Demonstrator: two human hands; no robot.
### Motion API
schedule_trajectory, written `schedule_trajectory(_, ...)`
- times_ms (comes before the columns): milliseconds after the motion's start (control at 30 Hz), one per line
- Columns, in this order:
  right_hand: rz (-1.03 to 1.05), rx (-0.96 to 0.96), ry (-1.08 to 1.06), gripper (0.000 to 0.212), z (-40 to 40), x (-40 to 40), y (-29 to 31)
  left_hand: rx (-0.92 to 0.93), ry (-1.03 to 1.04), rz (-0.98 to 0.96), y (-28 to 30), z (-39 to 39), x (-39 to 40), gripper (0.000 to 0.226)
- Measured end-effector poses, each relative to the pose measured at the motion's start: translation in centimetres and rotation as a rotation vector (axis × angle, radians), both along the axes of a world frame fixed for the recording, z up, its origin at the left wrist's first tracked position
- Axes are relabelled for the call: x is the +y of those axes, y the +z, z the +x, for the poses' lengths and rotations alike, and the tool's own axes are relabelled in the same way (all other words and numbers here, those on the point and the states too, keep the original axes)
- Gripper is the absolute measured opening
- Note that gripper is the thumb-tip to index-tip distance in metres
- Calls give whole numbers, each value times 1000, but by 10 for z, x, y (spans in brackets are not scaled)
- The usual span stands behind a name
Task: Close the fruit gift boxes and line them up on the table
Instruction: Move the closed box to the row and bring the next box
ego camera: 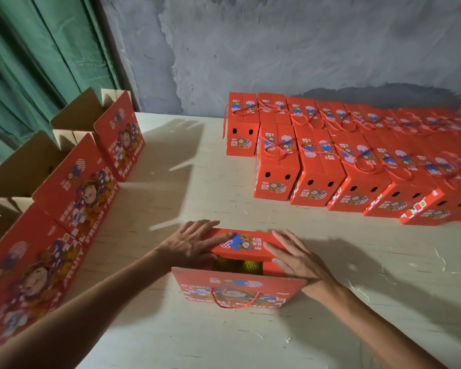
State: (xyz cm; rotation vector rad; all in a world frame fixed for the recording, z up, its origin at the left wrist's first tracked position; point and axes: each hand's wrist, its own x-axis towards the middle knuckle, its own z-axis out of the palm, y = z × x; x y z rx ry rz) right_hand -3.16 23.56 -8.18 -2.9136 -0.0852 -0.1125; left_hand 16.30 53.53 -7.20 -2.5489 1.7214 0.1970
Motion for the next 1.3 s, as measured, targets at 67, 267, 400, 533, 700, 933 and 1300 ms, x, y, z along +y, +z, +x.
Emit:
schedule_trajectory(67,-43,70,33,51,-1,-6,-4,-71,-41,17,0,-4,0,70)
schedule_trajectory(267,71,84,39,49,-2,-9,-11,-102,-42,-14,-9,-7,-1,69)
schedule_trajectory(400,573,-42,-145,34,7,10,-18,97,56,-39,-19,-6,0,57)
schedule_trajectory(533,662,-30,-205,36,10,10,-24,147,105,-119,-24,-6,-1,56)
schedule_trajectory(700,747,98,-258,59,14,10,-16,194,111,-231,-28,-7,1,53)
schedule_trajectory(933,865,207,-412,65,5,17,4,421,376,-467,-30,-12,3,92)
schedule_trajectory(1300,119,517,-436,115,35,24,32,466,414,-156,-1,-3,-27,83)
